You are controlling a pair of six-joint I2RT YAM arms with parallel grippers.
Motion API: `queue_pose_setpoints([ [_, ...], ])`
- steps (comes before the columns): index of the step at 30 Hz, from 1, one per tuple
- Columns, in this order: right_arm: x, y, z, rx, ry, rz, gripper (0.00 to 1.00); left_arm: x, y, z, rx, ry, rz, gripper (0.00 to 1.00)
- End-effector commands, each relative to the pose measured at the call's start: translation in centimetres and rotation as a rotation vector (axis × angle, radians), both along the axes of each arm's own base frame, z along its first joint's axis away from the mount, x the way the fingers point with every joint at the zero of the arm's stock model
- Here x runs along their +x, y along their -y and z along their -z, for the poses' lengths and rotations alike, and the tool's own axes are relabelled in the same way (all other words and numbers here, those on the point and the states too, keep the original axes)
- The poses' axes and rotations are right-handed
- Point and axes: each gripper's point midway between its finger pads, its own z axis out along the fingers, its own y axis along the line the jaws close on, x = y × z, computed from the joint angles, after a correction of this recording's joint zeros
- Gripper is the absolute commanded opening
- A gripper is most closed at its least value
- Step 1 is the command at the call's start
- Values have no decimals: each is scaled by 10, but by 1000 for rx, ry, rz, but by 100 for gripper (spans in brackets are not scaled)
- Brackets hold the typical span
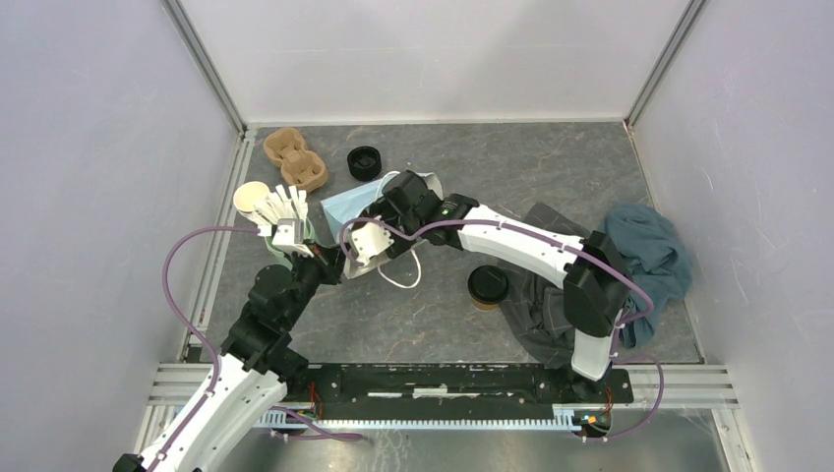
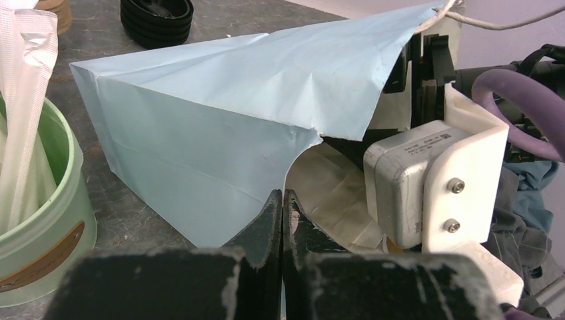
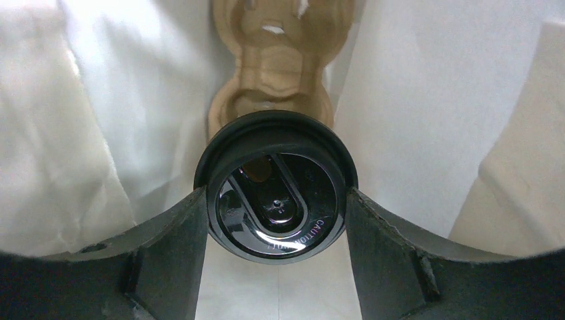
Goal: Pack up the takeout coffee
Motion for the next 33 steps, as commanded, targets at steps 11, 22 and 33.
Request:
queue_pose_setpoints([
  [11, -46, -3, -5, 164, -149, 27, 0, 8, -13, -15, 8, 5, -86, 2],
  [22, -13, 1, -25, 116, -38, -12, 0, 10, -20, -18, 80, 63, -94, 2],
  [33, -3, -3, -29, 96, -48, -38, 0, 19, -18, -24, 236, 118, -56, 2],
])
